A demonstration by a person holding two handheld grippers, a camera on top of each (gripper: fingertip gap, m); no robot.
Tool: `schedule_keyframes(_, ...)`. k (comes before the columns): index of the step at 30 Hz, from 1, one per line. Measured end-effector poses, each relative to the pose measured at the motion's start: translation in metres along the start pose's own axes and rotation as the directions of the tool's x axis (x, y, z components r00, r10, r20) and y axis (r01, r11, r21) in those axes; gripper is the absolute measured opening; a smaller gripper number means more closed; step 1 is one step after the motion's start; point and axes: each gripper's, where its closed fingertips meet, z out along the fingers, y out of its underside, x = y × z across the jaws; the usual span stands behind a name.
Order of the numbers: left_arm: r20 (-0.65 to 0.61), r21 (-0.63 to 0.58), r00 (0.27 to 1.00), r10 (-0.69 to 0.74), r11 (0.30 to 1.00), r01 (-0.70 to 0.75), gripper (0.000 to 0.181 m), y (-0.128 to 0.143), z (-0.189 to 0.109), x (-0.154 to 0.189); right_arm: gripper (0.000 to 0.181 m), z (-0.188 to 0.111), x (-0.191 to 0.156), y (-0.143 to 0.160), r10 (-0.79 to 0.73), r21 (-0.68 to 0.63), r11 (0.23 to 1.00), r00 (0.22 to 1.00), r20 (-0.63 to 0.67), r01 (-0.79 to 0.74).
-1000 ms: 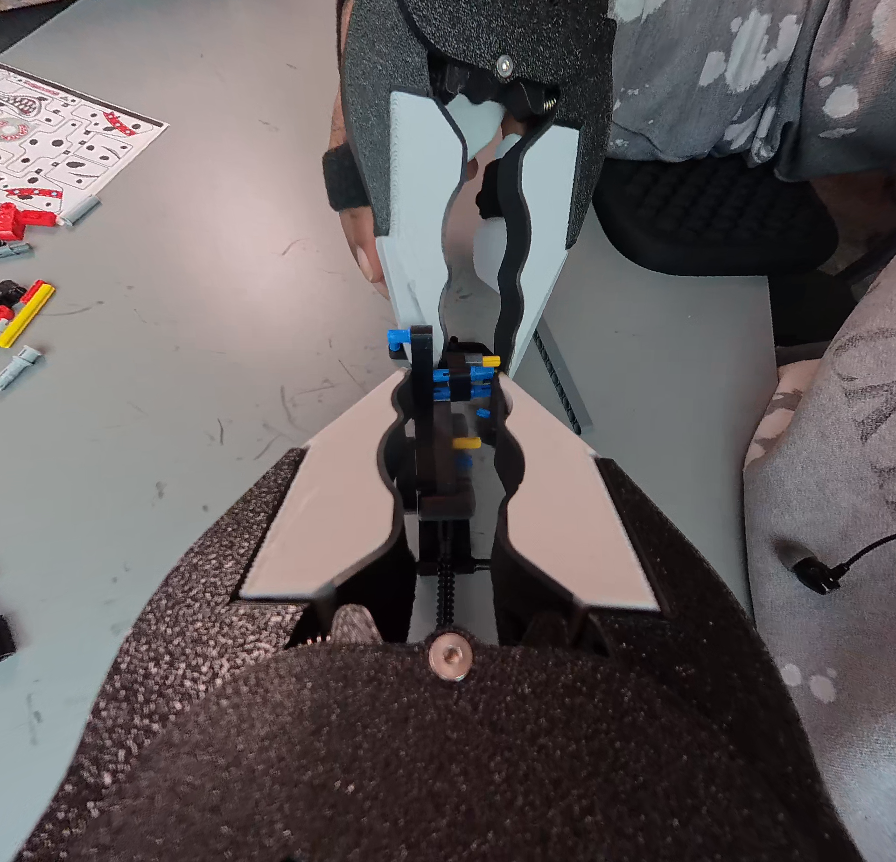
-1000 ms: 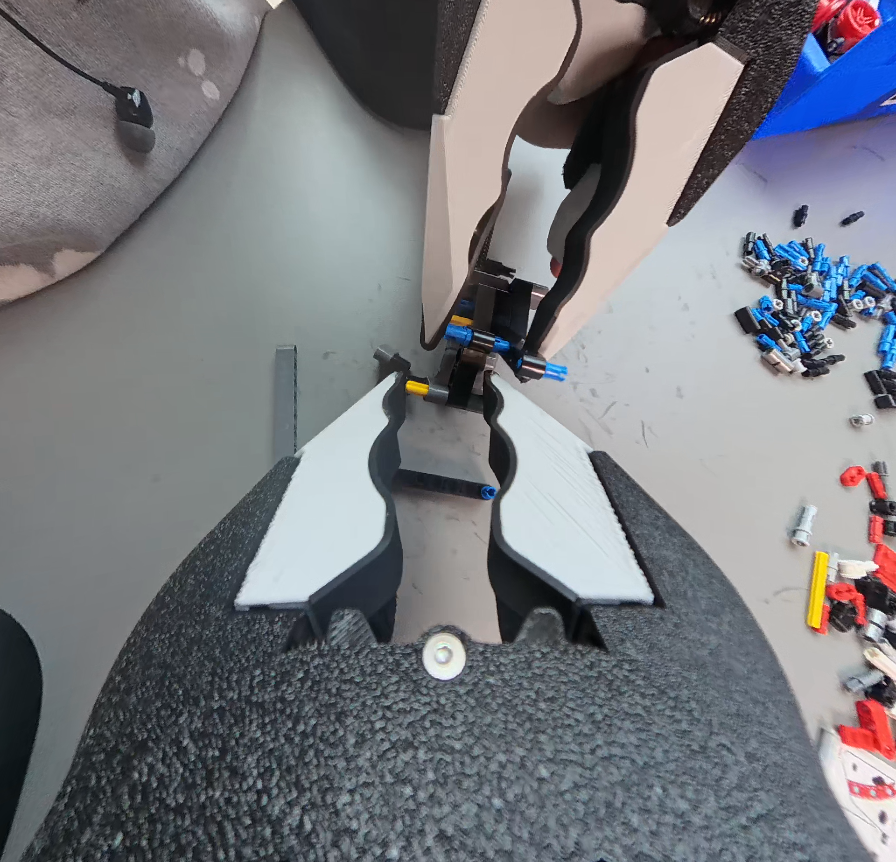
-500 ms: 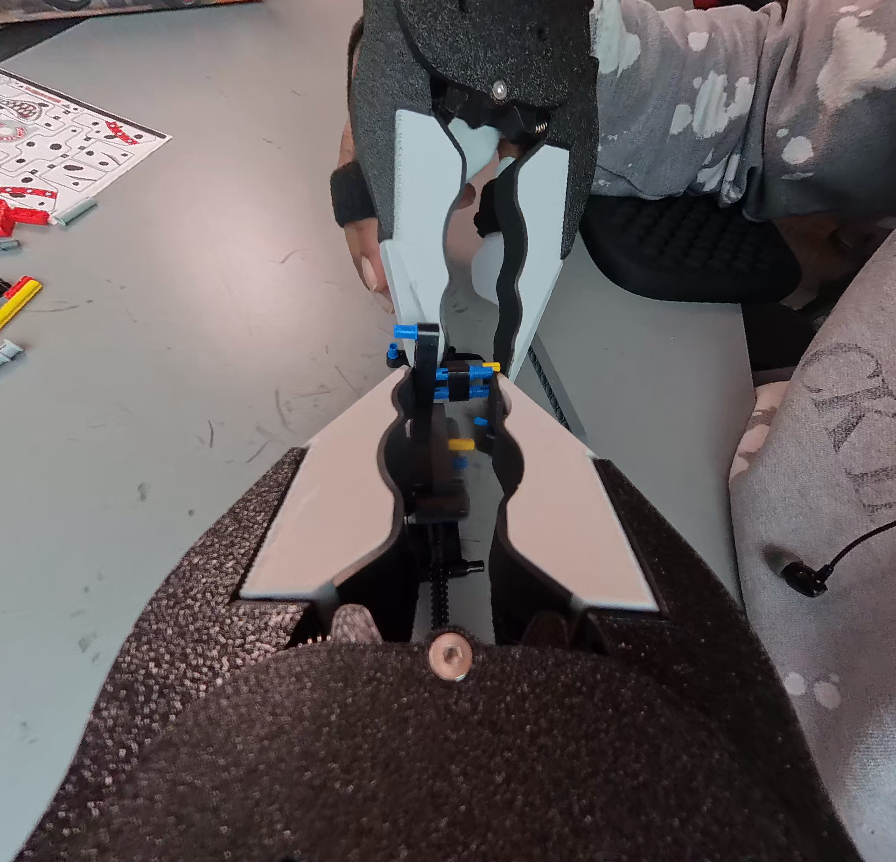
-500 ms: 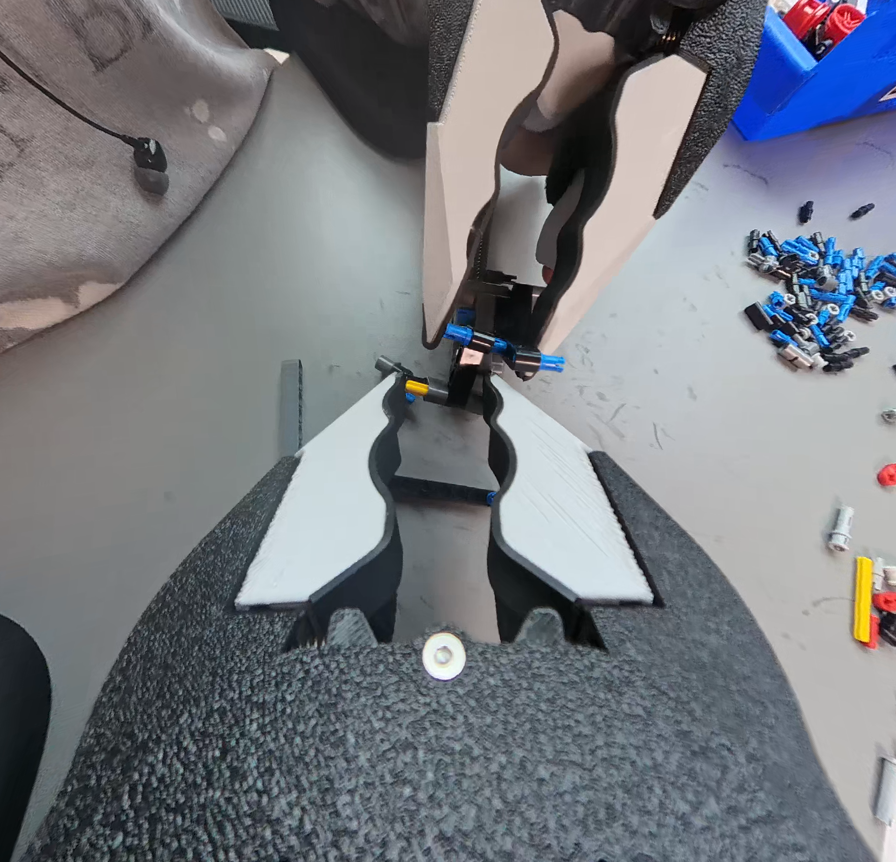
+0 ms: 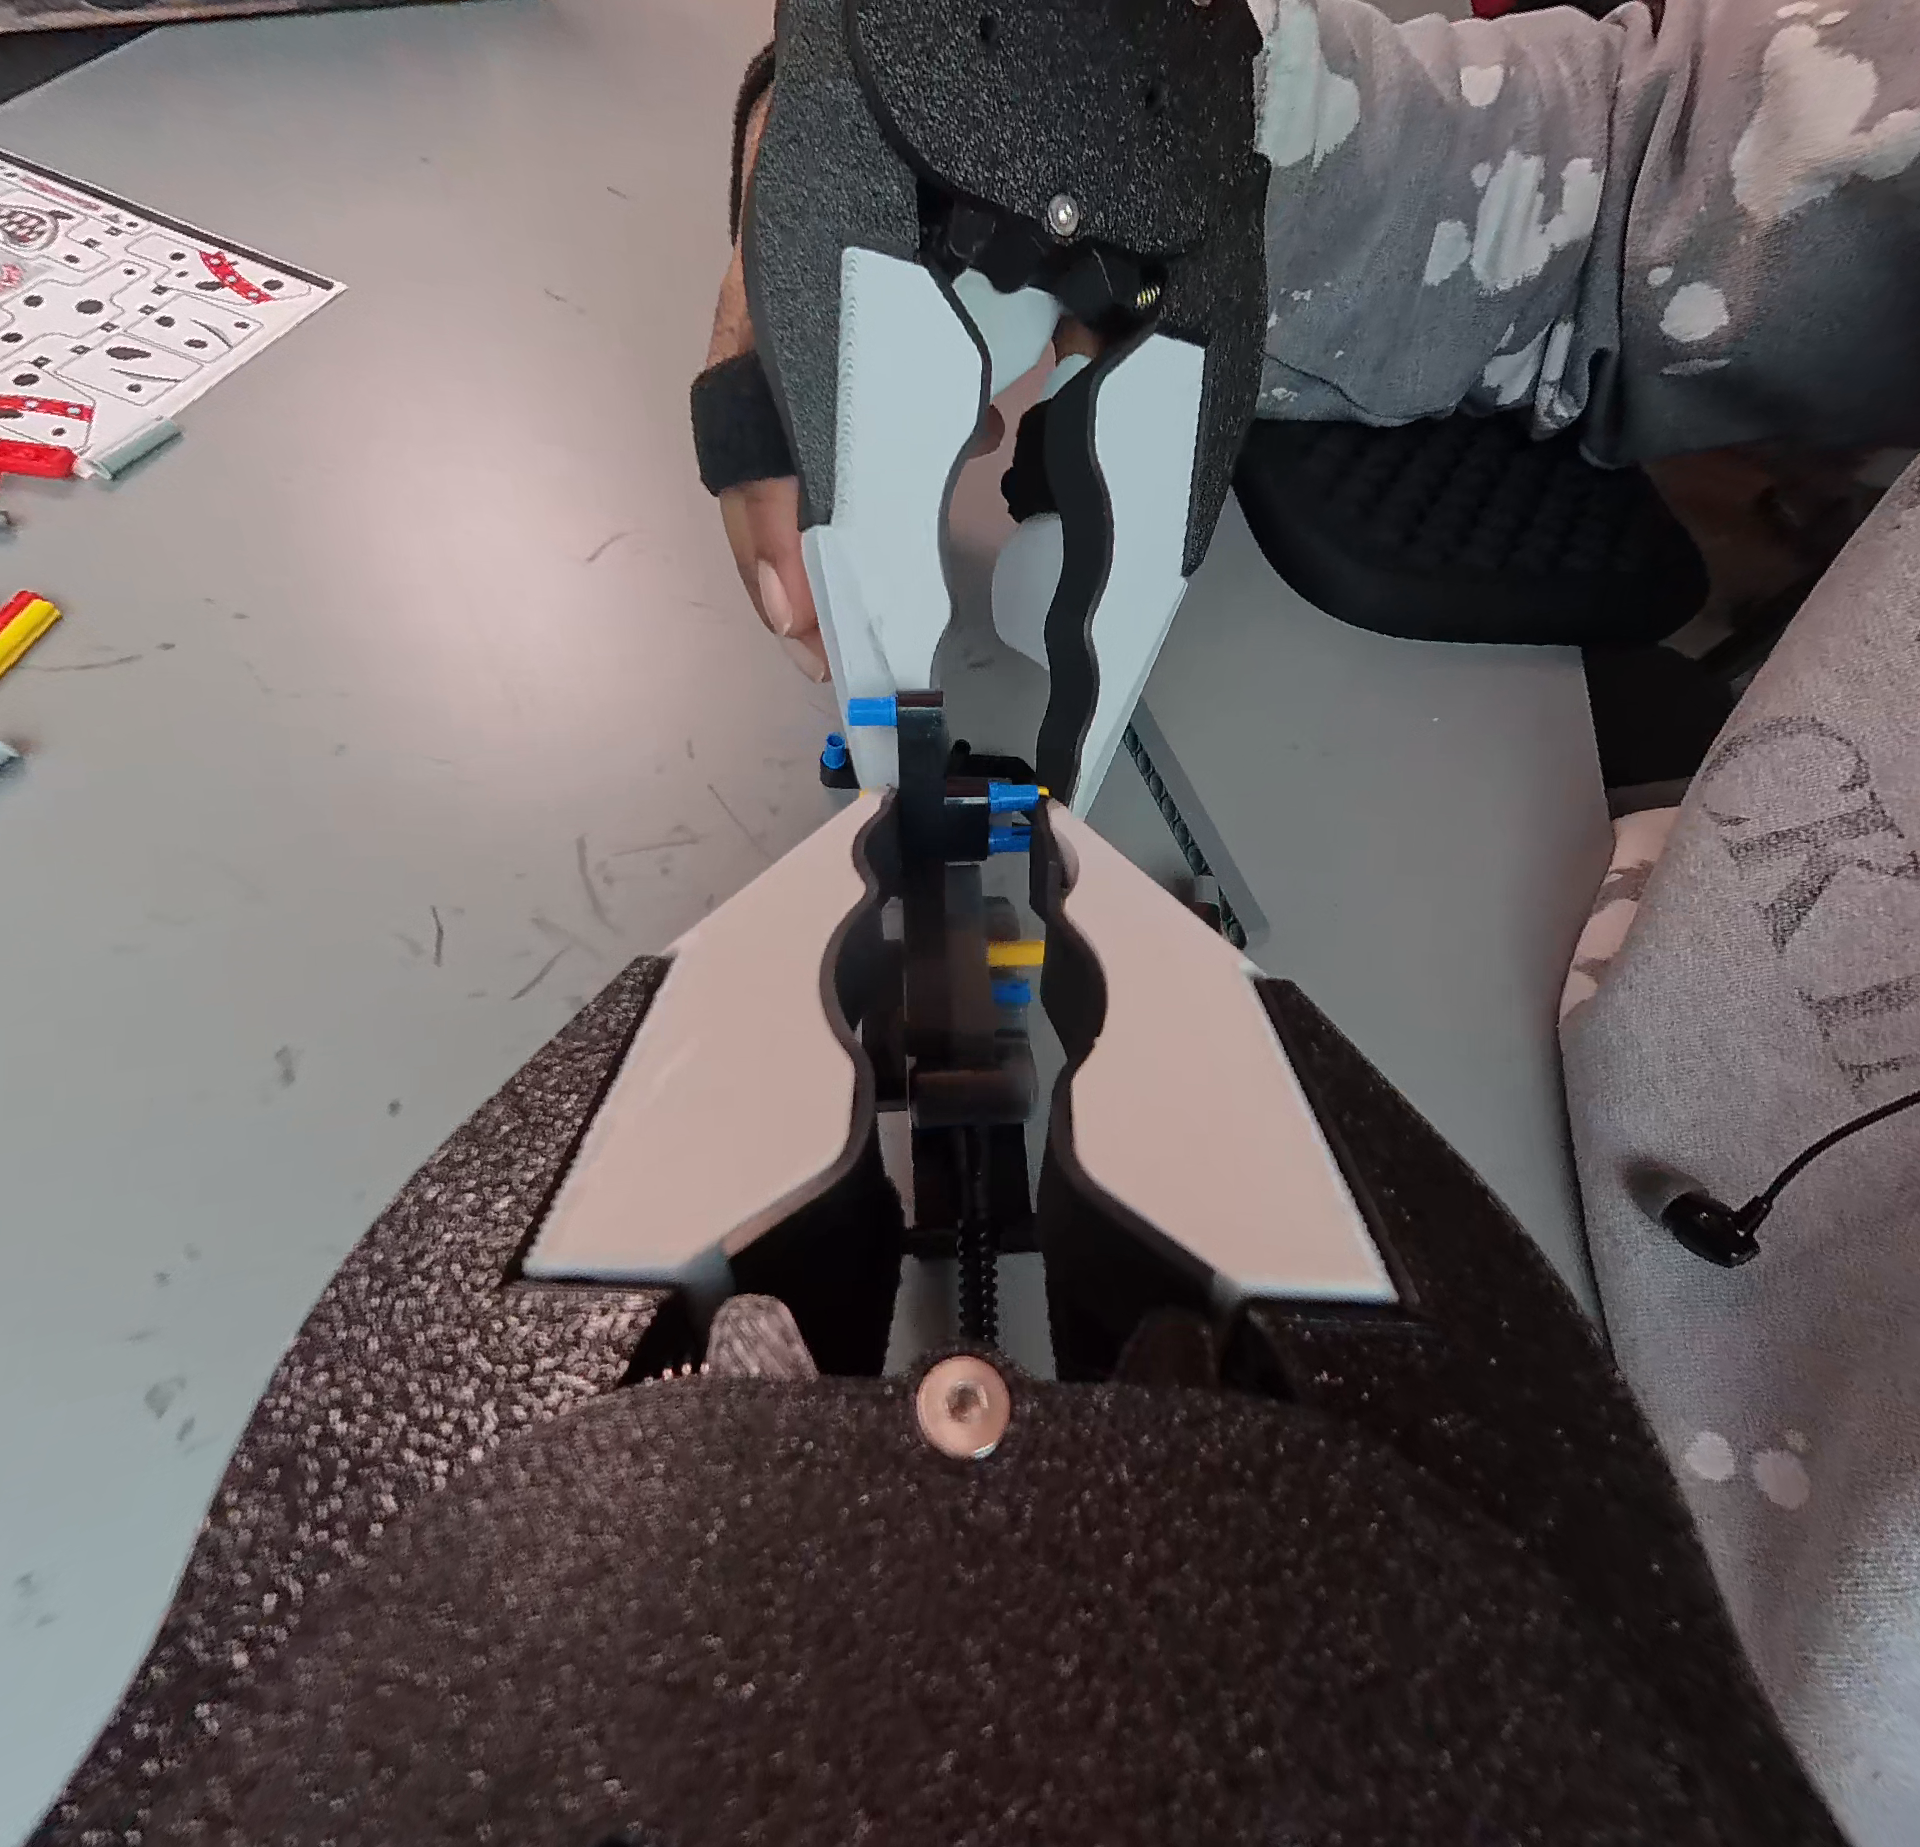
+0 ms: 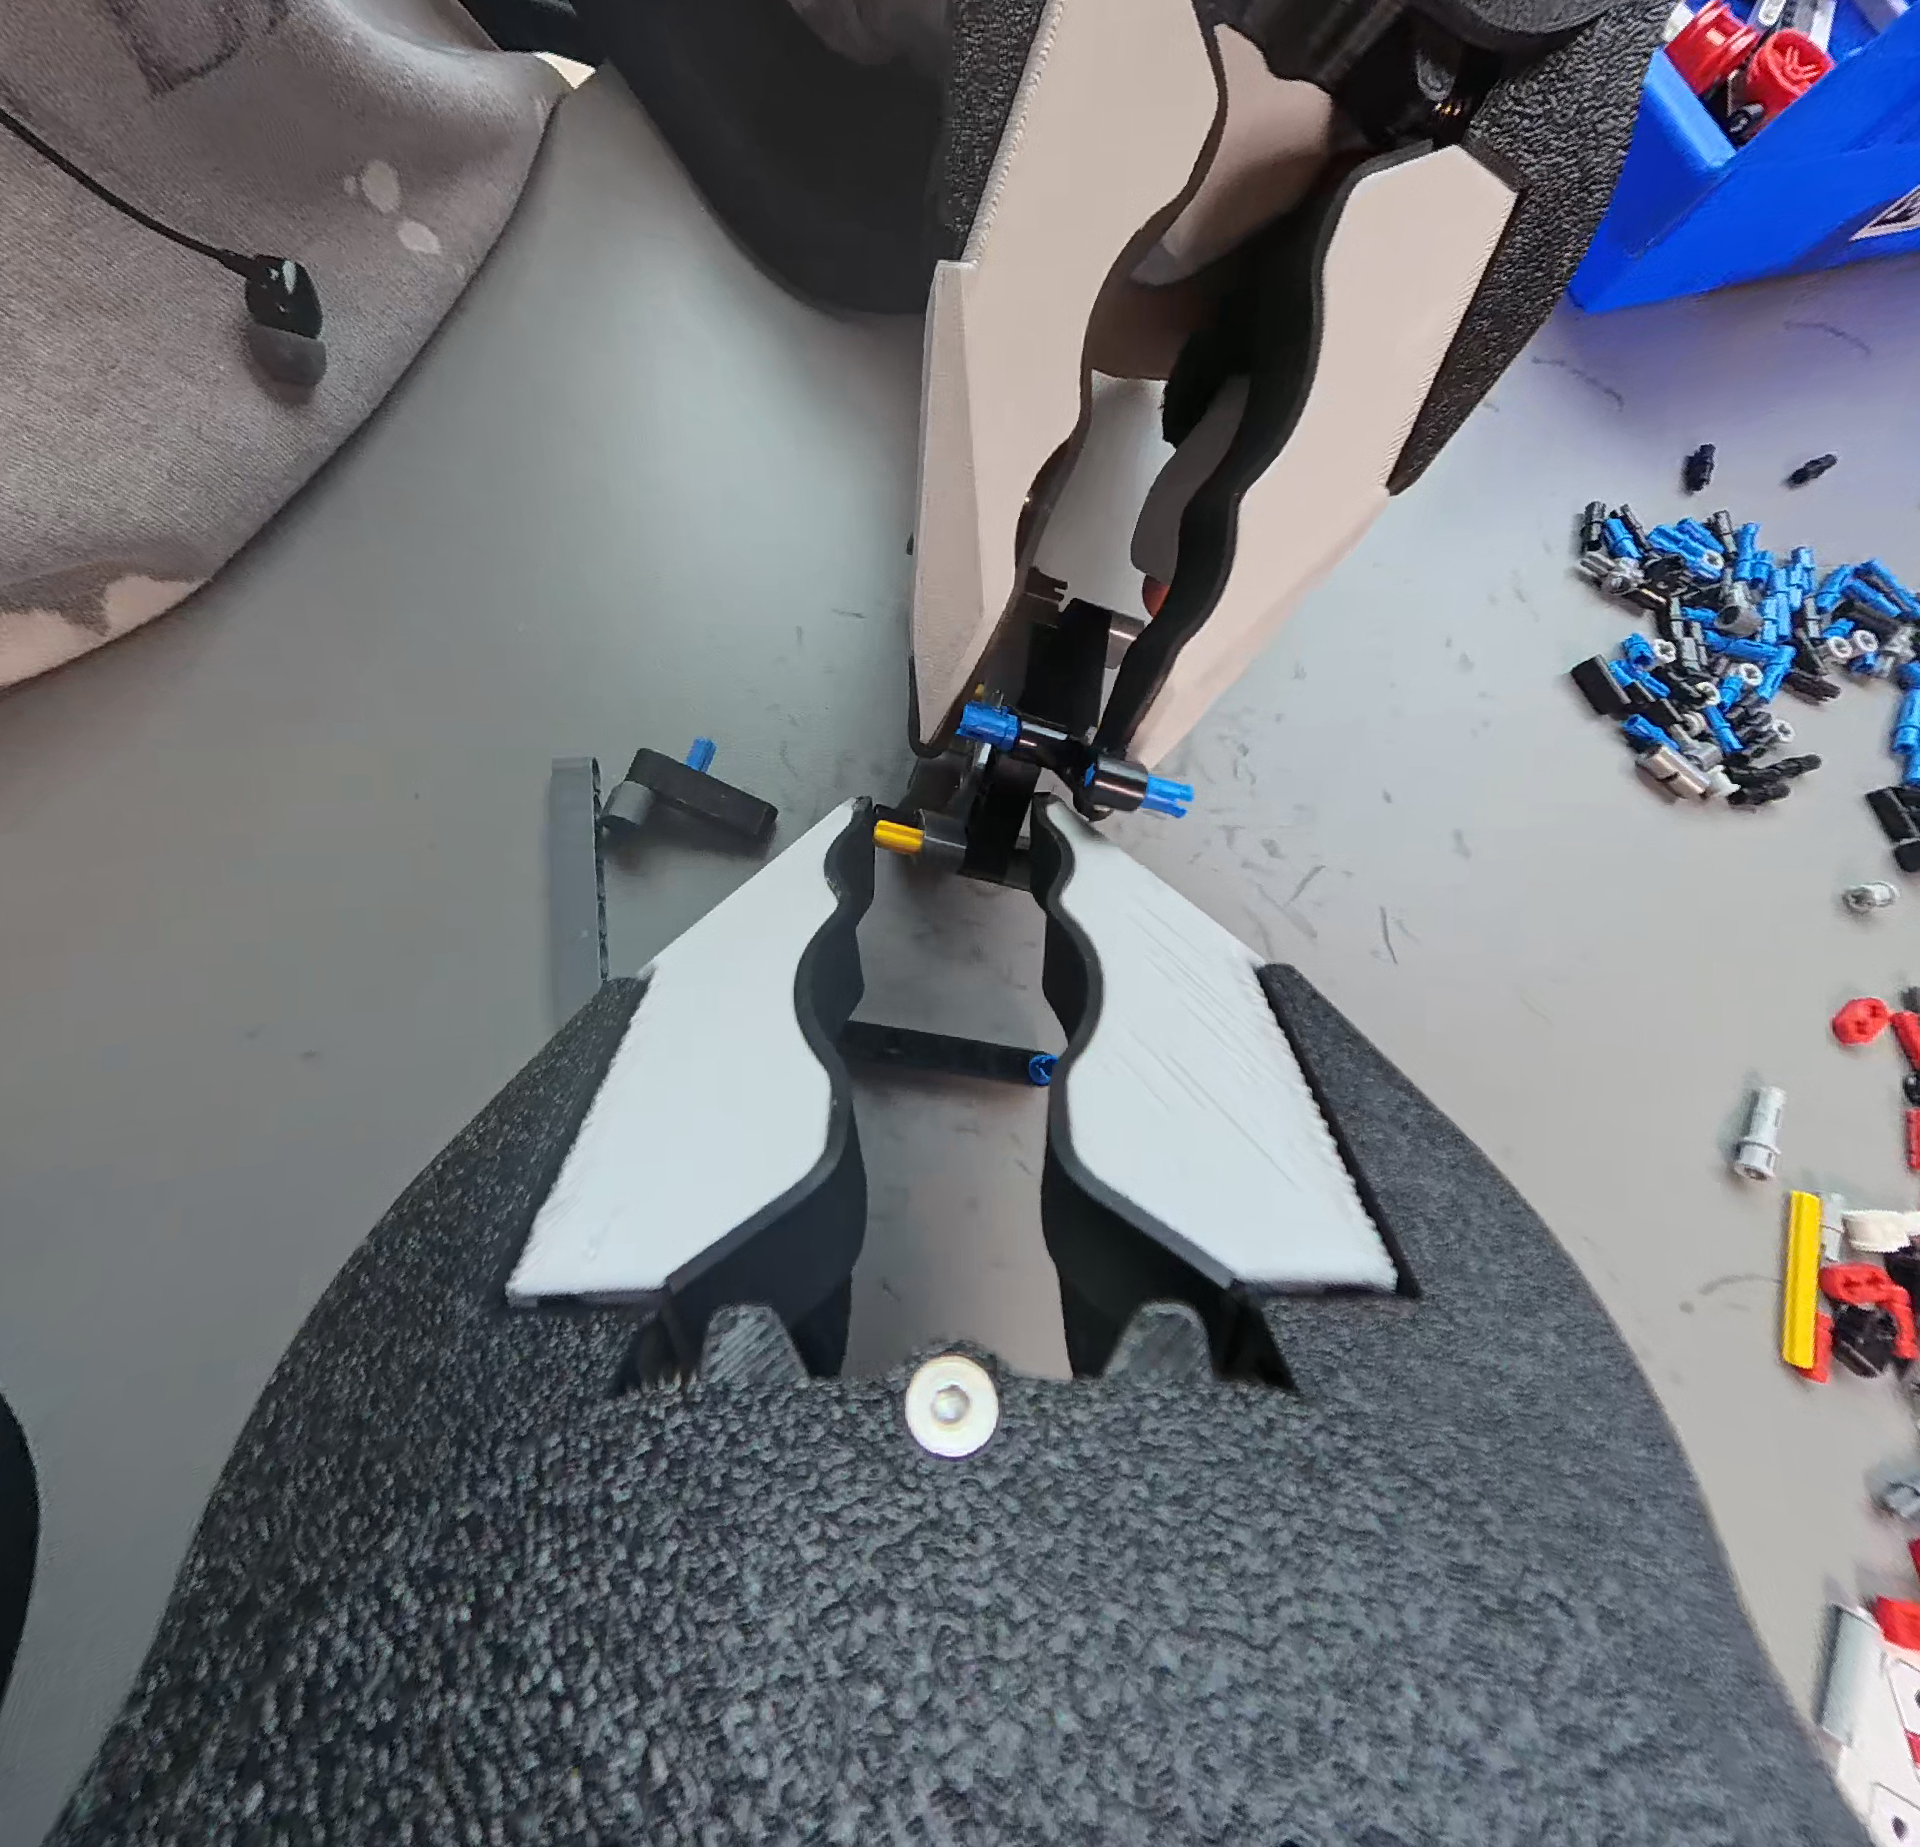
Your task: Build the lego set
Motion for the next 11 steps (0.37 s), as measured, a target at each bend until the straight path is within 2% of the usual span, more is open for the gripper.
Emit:
schedule_keyframes(1,0.002,-0.002,1.000,0.016,1.000,-0.016,0.024,0.000,0.000,0.001,0.030,0.001,0.000,0.000,0.001,0.000,1.000,1.000,-0.004,-0.001)
schedule_keyframes(3,0.000,-0.010,0.998,0.065,0.998,-0.065,0.025,0.001,-0.001,0.002,0.031,0.001,-0.001,0.000,0.006,0.002,1.000,1.000,-0.010,-0.006)
schedule_keyframes(6,-0.011,0.009,0.998,0.062,0.998,-0.062,0.026,0.000,-0.003,0.000,0.038,-0.002,0.001,-0.001,0.029,-0.007,1.000,0.999,-0.038,-0.029)
schedule_keyframes(8,0.002,-0.005,0.997,0.078,0.997,-0.078,0.044,0.002,-0.008,-0.001,0.041,-0.006,0.000,0.000,0.054,-0.011,0.998,0.998,-0.041,-0.054)
schedule_keyframes(11,0.022,-0.014,0.998,0.064,0.998,-0.064,0.054,0.002,-0.020,-0.003,0.048,-0.015,0.002,0.002,0.090,-0.004,0.996,0.993,-0.080,-0.090)
